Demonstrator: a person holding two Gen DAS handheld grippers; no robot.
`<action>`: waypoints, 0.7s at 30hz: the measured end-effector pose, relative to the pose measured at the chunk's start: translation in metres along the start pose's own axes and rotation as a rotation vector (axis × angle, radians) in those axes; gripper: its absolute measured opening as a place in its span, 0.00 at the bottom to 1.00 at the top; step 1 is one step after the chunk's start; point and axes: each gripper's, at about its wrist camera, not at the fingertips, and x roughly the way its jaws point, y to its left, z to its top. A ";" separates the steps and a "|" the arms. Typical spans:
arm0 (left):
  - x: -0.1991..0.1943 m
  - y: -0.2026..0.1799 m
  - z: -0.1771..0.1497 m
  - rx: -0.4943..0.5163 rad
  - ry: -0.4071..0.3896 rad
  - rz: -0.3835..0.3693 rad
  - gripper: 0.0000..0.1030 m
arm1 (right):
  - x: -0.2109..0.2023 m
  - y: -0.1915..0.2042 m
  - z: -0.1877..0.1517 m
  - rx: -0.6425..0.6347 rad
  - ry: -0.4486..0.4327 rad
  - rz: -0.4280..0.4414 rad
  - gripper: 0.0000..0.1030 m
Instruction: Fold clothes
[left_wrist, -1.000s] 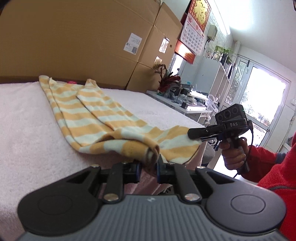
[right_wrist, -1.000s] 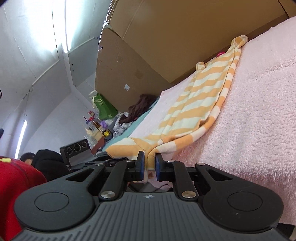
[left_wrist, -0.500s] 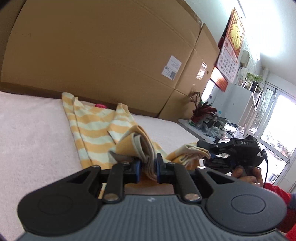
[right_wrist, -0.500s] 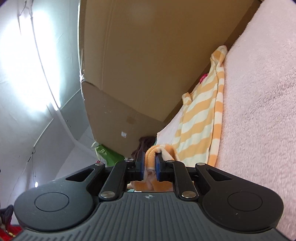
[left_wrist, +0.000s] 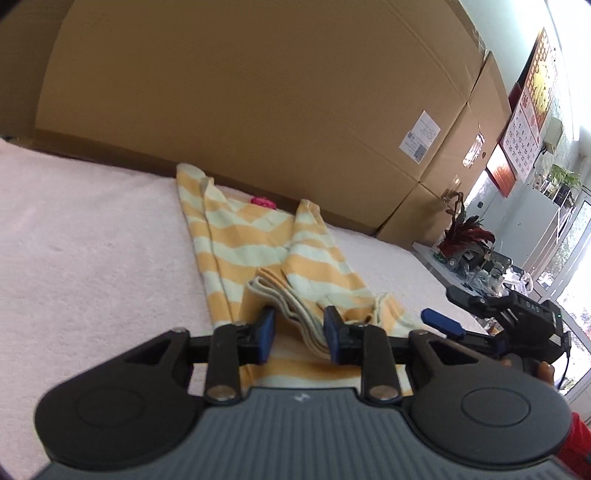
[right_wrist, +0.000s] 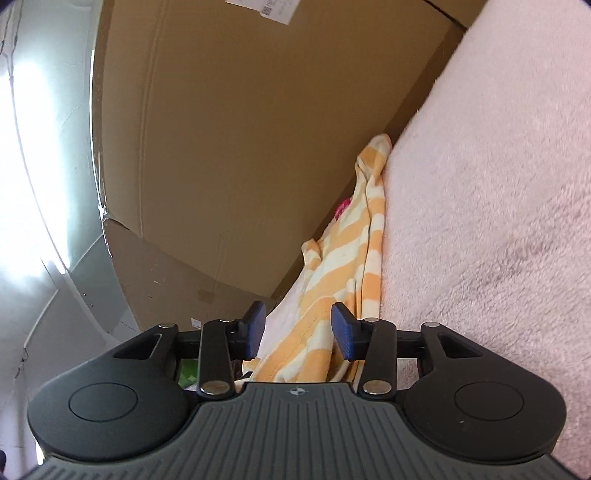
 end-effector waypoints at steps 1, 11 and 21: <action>-0.008 -0.001 -0.001 0.023 -0.015 0.016 0.36 | -0.005 0.008 -0.002 -0.049 0.000 -0.006 0.41; -0.013 -0.018 -0.031 0.100 0.089 0.036 0.56 | 0.011 0.067 -0.047 -0.631 0.028 -0.325 0.42; -0.035 -0.034 -0.053 0.061 0.039 0.042 0.08 | 0.044 0.071 -0.051 -0.633 0.039 -0.465 0.05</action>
